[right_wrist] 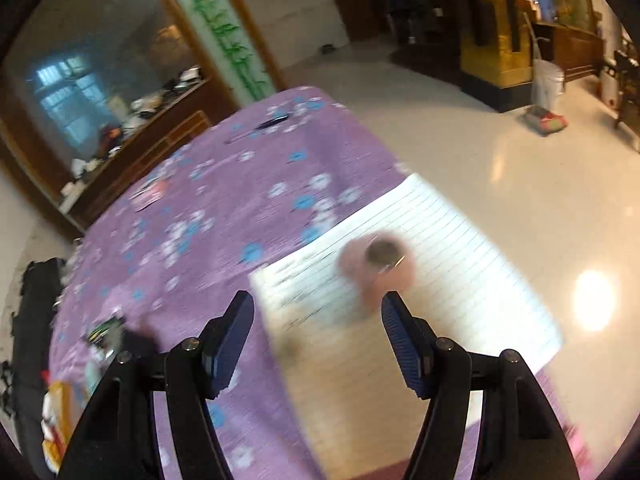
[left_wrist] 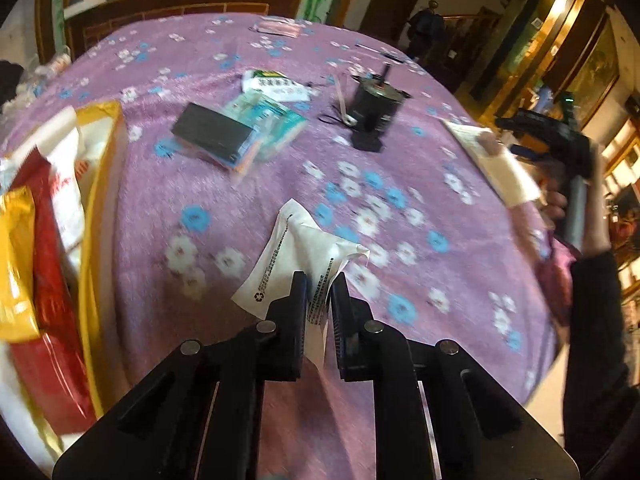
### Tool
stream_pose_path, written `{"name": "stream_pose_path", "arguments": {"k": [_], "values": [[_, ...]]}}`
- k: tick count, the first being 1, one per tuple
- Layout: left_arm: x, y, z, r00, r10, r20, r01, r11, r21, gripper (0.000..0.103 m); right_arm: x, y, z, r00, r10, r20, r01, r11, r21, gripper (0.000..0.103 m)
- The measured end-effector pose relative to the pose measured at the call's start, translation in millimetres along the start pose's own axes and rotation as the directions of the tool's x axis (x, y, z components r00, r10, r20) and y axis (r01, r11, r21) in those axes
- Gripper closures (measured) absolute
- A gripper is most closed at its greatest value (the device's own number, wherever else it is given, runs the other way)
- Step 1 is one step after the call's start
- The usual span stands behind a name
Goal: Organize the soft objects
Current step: 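Grasp the white printed packet with the left gripper while the right grasps the pink fuzzy pad, then hold the white packet and pink pad and move both grippers toward the box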
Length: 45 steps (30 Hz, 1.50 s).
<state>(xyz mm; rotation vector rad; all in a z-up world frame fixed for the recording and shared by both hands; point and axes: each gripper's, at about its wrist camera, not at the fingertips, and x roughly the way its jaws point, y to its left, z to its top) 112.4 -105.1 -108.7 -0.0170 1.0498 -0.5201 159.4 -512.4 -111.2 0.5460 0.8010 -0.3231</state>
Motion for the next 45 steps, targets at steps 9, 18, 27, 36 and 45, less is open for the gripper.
{"name": "stream_pose_path", "arguments": {"k": [9, 18, 27, 36, 45], "values": [[0, 1, -3, 0.997, -0.081, -0.015, 0.080, 0.996, -0.028, 0.092, 38, -4, 11, 0.994, -0.097, -0.042, 0.096, 0.995, -0.031, 0.038], [5, 14, -8, 0.981, -0.191, -0.025, 0.187, 0.975, -0.116, 0.052, -2, 41, -27, 0.997, -0.070, 0.015, 0.071, 0.986, -0.153, 0.078], [10, -9, 11, 0.998, -0.058, 0.005, 0.058, 0.997, 0.060, 0.035, -74, 120, -130, 0.941, 0.334, -0.050, -0.336, 0.915, -0.223, 0.078], [35, -10, 2, 0.993, -0.094, -0.075, 0.102, 0.989, 0.103, 0.034, -74, 130, -200, 0.883, 0.425, -0.200, -0.460, 0.868, -0.187, 0.078], [28, -33, -33, 0.997, 0.078, -0.011, -0.071, 0.951, 0.302, 0.034, -78, 132, -241, 0.881, 0.393, -0.265, -0.453, 0.861, -0.230, 0.078]]}}
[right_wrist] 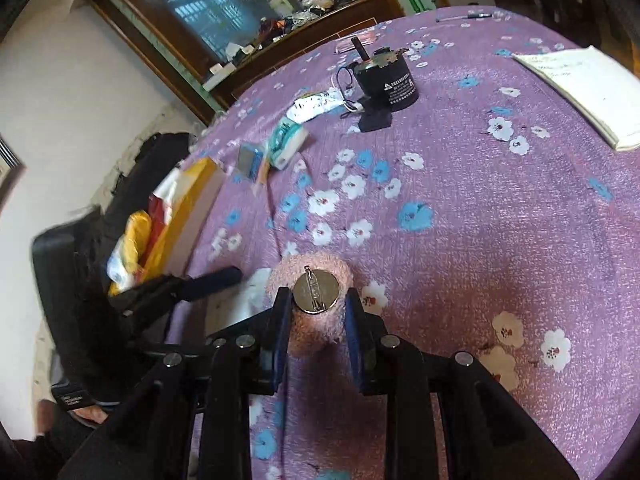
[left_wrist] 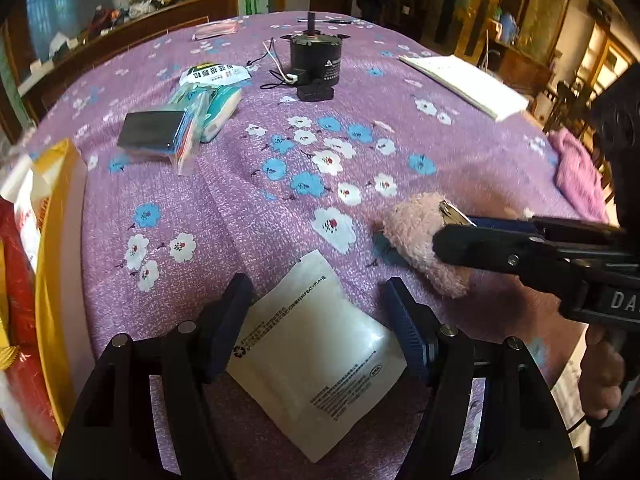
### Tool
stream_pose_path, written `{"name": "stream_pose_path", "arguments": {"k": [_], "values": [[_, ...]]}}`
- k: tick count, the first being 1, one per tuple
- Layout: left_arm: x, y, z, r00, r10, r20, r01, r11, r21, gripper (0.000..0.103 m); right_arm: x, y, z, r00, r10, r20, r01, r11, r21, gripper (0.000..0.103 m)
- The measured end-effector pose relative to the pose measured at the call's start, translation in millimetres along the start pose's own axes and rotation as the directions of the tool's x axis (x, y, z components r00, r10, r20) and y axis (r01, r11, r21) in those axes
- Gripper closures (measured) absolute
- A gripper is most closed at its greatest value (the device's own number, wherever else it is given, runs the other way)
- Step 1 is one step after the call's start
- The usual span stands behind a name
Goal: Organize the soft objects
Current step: 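Hold the white packet and pink pad and move both grippers toward the box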
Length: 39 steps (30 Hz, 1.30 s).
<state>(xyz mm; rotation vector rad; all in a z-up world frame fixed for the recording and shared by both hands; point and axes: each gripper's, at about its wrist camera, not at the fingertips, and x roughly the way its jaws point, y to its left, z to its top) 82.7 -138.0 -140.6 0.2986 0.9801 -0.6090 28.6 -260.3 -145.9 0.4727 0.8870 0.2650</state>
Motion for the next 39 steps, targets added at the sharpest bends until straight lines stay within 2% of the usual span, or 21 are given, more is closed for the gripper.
{"name": "stream_pose_path", "arguments": {"k": [2, 3, 4, 6, 7, 11, 13, 14, 16, 17, 18, 21, 23, 24, 26, 28, 29, 31, 34, 37, 39], "values": [[1, 1, 0, 1.000, -0.005, -0.014, 0.005, 1.000, 0.007, 0.036, 2, -1, -1, 1.000, -0.002, -0.003, 0.002, 1.000, 0.007, 0.078], [0, 2, 0, 1.000, -0.001, -0.020, 0.001, 1.000, 0.001, 0.048, 4, -3, -1, 1.000, 0.000, -0.008, 0.000, 1.000, 0.017, 0.078], [-2, 4, 0, 1.000, 0.011, -0.022, -0.011, 1.000, -0.014, 0.054, 4, -4, -1, 1.000, -0.001, -0.009, 0.001, 1.000, 0.022, 0.078], [-7, 6, -1, 0.997, -0.066, -0.031, 0.065, 0.997, -0.033, 0.088, 4, -3, -1, 1.000, -0.001, -0.005, 0.001, 1.000, 0.021, 0.078], [-8, 7, -3, 0.994, -0.108, -0.035, 0.106, 0.993, -0.054, 0.088, 5, -3, -2, 1.000, -0.004, -0.005, 0.004, 1.000, 0.018, 0.078], [-15, 4, -3, 0.995, -0.094, -0.027, 0.092, 0.993, -0.068, 0.091, 5, -2, -3, 1.000, -0.008, -0.002, 0.008, 1.000, 0.018, 0.078], [-27, 10, -2, 0.990, -0.134, 0.031, 0.137, 0.985, -0.102, 0.091, 4, -2, -3, 1.000, -0.001, -0.001, 0.001, 1.000, 0.023, 0.078], [-31, 14, -1, 0.987, -0.153, 0.043, 0.157, 0.980, -0.126, 0.089, 3, 0, -4, 1.000, -0.001, 0.002, 0.001, 1.000, 0.015, 0.078], [-42, 25, -1, 0.982, -0.183, 0.039, 0.187, 0.962, -0.200, 0.071, 2, 1, -5, 1.000, -0.006, 0.008, 0.006, 1.000, 0.009, 0.078], [-47, 28, -2, 0.979, -0.200, 0.033, 0.202, 0.952, -0.229, 0.041, 1, 1, -5, 1.000, -0.004, 0.007, 0.004, 1.000, 0.010, 0.078], [-55, 31, -8, 0.976, -0.214, 0.028, 0.214, 0.942, -0.260, 0.021, 1, 2, -6, 1.000, 0.002, 0.006, -0.002, 1.000, 0.011, 0.078], [-67, 32, -23, 0.990, -0.140, 0.018, 0.139, 0.955, -0.264, 0.020, 1, 2, -6, 1.000, 0.009, 0.005, -0.009, 1.000, 0.011, 0.078], [-62, 31, -33, 0.997, -0.073, -0.039, 0.059, 0.959, -0.278, 0.020, 2, 4, -7, 1.000, 0.018, 0.006, -0.018, 1.000, 0.007, 0.078], [-62, 24, -35, 0.999, -0.011, -0.049, -0.001, 0.972, -0.235, 0.020, 3, 6, -7, 1.000, 0.020, 0.007, -0.020, 1.000, 0.001, 0.078], [-57, 12, -35, 0.995, 0.036, -0.095, -0.055, 0.979, -0.198, 0.020, 3, 9, -8, 1.000, 0.022, 0.005, -0.022, 1.000, -0.004, 0.078], [-51, 6, -36, 0.991, 0.043, -0.131, -0.070, 0.975, -0.211, 0.020, 3, 11, -8, 1.000, 0.019, 0.008, -0.019, 1.000, -0.010, 0.078], [-46, 4, -36, 0.981, 0.029, -0.190, -0.074, 0.970, -0.232, 0.020, 2, 12, -8, 1.000, 0.009, 0.010, -0.009, 1.000, -0.013, 0.078], [-45, 4, -39, 0.974, -0.064, -0.219, -0.008, 0.950, -0.313, 0.020, -1, 14, -9, 1.000, 0.009, 0.014, -0.009, 1.000, -0.021, 0.078], [-34, 9, -35, 0.967, -0.008, -0.255, -0.083, 0.936, -0.342, 0.020, -5, 15, -9, 1.000, -0.007, 0.027, 0.007, 0.999, -0.031, 0.078], [-31, 17, -29, 0.973, 0.008, -0.231, -0.100, 0.917, -0.386, 0.020, -7, 14, -10, 1.000, 0.000, 0.031, 0.001, 1.000, -0.023, 0.077], [-28, 17, -26, 0.973, 0.027, -0.229, -0.116, 0.915, -0.386, 0.018, -8, 13, -10, 1.000, 0.002, 0.031, -0.001, 1.000, -0.018, 0.077]]}}
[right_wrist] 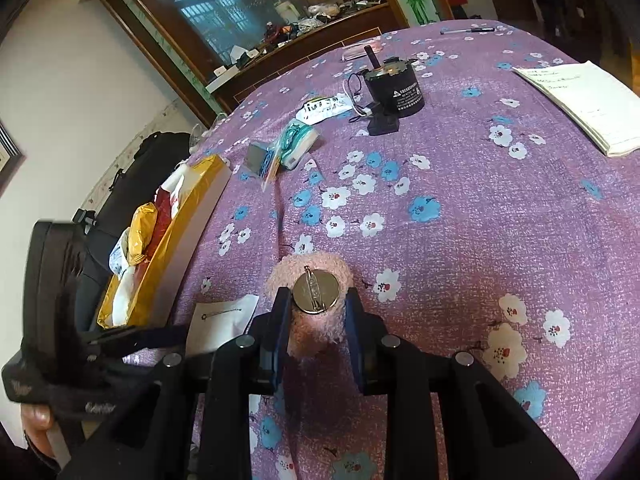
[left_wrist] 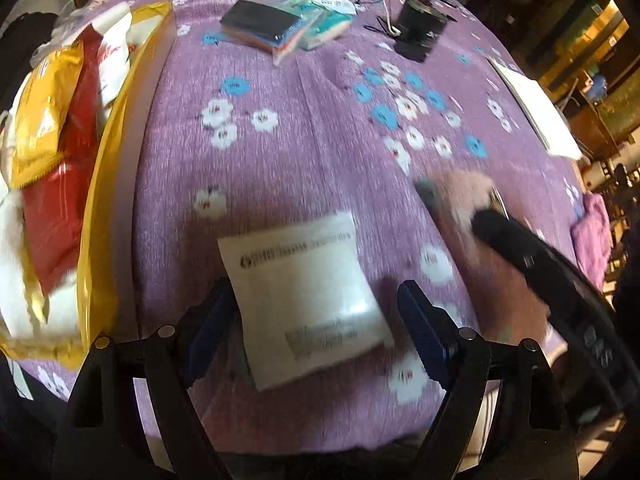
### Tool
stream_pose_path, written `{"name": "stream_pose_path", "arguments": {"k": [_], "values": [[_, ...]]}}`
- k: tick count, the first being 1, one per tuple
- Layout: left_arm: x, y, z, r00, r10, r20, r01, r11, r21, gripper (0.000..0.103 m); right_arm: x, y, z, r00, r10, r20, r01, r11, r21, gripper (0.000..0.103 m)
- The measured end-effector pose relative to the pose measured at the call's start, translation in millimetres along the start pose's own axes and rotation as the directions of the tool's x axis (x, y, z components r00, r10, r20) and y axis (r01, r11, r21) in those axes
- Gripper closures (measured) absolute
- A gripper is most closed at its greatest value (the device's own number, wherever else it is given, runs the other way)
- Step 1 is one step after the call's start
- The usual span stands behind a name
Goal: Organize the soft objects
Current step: 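Hold the white packet and pink pad and move both grippers toward the box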
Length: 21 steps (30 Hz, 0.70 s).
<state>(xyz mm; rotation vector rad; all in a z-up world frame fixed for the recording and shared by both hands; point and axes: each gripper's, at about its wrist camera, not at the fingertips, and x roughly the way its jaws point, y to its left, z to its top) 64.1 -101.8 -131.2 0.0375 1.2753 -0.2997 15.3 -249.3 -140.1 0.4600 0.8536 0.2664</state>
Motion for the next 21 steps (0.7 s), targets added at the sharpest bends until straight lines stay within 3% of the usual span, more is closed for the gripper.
{"name": "stream_pose_path", "arguments": {"k": [2, 5, 7, 14, 15, 18, 21], "values": [[2, -2, 3, 1.000, 0.014, 0.017, -0.014, 1.000, 0.010, 0.019, -1, 0, 0, 1.000, 0.003, 0.004, -0.003, 1.000, 0.000, 0.077], [-2, -10, -3, 0.997, 0.076, 0.029, -0.078, 0.993, 0.086, 0.041, -3, -1, -1, 1.000, 0.003, 0.009, -0.003, 1.000, 0.005, 0.077], [-7, -13, -12, 1.000, 0.027, 0.007, -0.027, 0.994, 0.107, 0.041, -5, -3, -1, 1.000, -0.001, 0.011, 0.001, 1.000, 0.008, 0.077], [0, -18, -13, 0.994, 0.079, 0.072, -0.089, 0.984, 0.156, 0.042, -5, -5, -1, 1.000, -0.002, 0.016, 0.002, 1.000, 0.024, 0.077], [0, -21, -12, 0.995, 0.069, 0.074, -0.080, 0.983, 0.164, 0.044, -6, -4, -1, 1.000, -0.002, 0.018, 0.002, 1.000, 0.022, 0.077], [-8, -15, -15, 0.996, -0.045, 0.074, 0.034, 0.989, 0.141, 0.047, -11, 0, -1, 1.000, -0.002, 0.031, 0.002, 1.000, 0.005, 0.077], [-19, -12, -13, 0.990, -0.093, 0.108, 0.080, 0.989, 0.121, 0.047, -13, 0, -1, 0.999, -0.002, 0.034, 0.001, 1.000, 0.011, 0.077]]}}
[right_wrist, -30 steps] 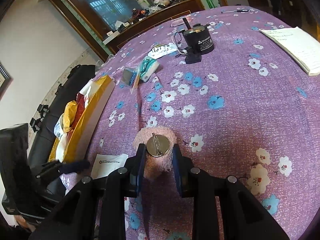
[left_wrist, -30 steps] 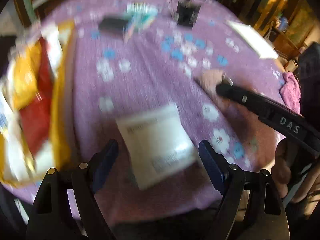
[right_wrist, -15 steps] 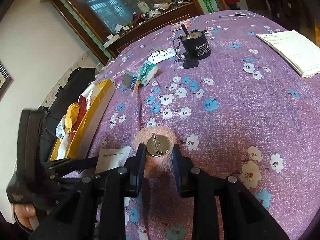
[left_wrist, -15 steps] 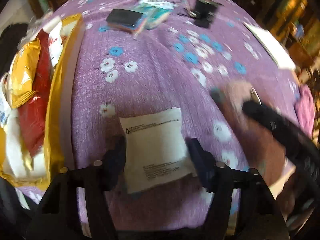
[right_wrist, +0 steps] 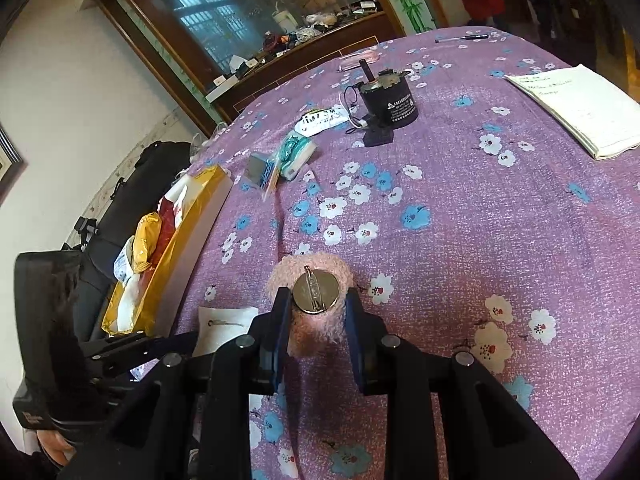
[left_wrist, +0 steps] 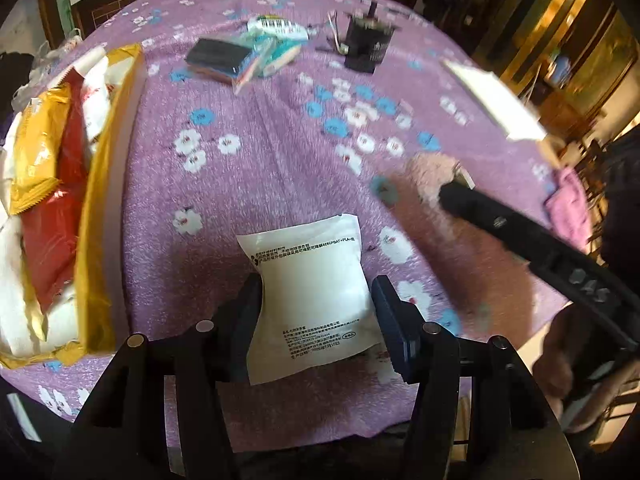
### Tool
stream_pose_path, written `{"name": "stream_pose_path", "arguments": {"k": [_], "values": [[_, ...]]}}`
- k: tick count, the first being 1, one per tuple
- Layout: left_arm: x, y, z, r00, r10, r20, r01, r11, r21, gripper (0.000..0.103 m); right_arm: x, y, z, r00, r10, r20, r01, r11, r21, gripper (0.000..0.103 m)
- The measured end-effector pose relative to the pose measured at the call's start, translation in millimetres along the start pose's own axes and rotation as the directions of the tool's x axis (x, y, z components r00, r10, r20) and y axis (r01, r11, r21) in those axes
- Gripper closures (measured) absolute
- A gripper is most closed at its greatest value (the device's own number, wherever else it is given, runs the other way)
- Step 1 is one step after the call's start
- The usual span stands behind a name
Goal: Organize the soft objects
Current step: 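Hold the white packet and pink pad and move both grippers toward the box, then lower the white packet and pink pad into the box and open both grippers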
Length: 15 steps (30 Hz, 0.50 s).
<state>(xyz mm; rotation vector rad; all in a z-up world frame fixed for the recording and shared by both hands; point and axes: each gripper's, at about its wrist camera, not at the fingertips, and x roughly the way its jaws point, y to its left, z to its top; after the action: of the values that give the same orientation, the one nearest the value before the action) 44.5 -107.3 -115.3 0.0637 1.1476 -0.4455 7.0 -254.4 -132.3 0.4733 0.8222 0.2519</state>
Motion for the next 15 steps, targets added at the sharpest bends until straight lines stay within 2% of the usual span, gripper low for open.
{"name": "stream_pose_path", "arguments": {"k": [9, 15], "values": [[-52, 26, 11, 0.986, -0.099, 0.132, 0.109, 0.991, -0.073, 0.047, 4, 22, 2, 1.000, 0.029, -0.003, -0.029, 0.999, -0.022, 0.078], [-83, 63, 11, 0.976, -0.083, 0.203, 0.111, 0.985, -0.133, 0.047, 14, 60, 3, 0.996, 0.084, -0.029, -0.086, 0.993, -0.082, 0.078]]}}
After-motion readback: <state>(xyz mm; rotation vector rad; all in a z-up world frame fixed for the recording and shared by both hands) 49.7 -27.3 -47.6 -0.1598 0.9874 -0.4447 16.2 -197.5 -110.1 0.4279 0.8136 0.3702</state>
